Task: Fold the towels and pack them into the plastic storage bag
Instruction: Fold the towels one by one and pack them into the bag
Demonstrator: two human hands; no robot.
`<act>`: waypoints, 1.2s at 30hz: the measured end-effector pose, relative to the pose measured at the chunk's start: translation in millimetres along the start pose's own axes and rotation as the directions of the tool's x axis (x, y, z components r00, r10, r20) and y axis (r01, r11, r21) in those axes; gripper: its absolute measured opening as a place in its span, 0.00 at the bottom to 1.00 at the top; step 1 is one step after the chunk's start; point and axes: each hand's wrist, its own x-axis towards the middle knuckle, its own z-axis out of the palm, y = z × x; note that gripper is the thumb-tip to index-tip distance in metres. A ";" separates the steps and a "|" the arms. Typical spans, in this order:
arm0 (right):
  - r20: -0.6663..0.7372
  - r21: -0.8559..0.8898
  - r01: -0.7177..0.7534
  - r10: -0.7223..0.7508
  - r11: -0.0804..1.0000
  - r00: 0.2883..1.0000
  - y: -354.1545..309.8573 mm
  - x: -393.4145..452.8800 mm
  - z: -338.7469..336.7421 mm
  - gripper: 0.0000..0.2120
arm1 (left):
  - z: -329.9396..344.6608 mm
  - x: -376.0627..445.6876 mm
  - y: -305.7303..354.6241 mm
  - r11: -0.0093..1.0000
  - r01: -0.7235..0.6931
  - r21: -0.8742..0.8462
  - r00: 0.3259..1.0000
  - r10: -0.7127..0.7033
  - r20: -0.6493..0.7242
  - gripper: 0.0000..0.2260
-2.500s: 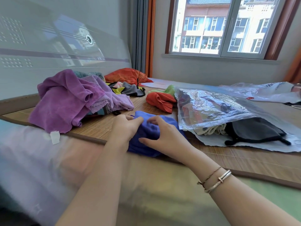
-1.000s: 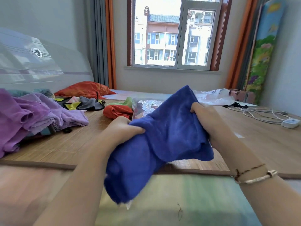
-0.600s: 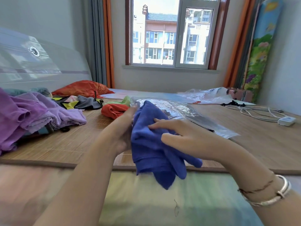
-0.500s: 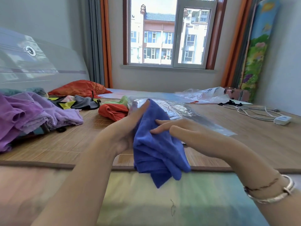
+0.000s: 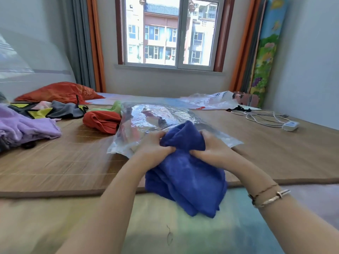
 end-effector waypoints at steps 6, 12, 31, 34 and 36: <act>-0.193 -0.575 0.005 -0.141 0.818 0.971 0.7 13.1 21.6 0.13 | 5.1 16.5 -22.5 0.762 -0.045 0.646 0.929 0.269 -0.253 0.08; -0.257 -0.665 -0.083 -0.123 0.742 0.959 0.8 9.5 27.8 0.07 | -0.5 24.5 -33.9 0.734 0.003 0.679 0.983 0.123 -0.138 0.30; -0.542 -0.327 -0.474 0.249 0.817 0.802 33.2 100.9 33.4 0.12 | -0.8 36.2 -28.0 0.716 -0.124 0.687 0.815 0.468 -0.340 0.25; -0.486 -0.380 -0.358 0.146 0.853 0.862 32.3 96.4 47.8 0.13 | 3.2 43.5 -17.9 0.644 -0.129 0.754 0.861 0.450 -0.237 0.27; -0.449 -0.317 -0.245 0.083 0.916 0.890 35.3 91.1 55.6 0.19 | 7.7 53.1 -4.8 0.530 -0.211 0.821 0.878 0.472 -0.079 0.26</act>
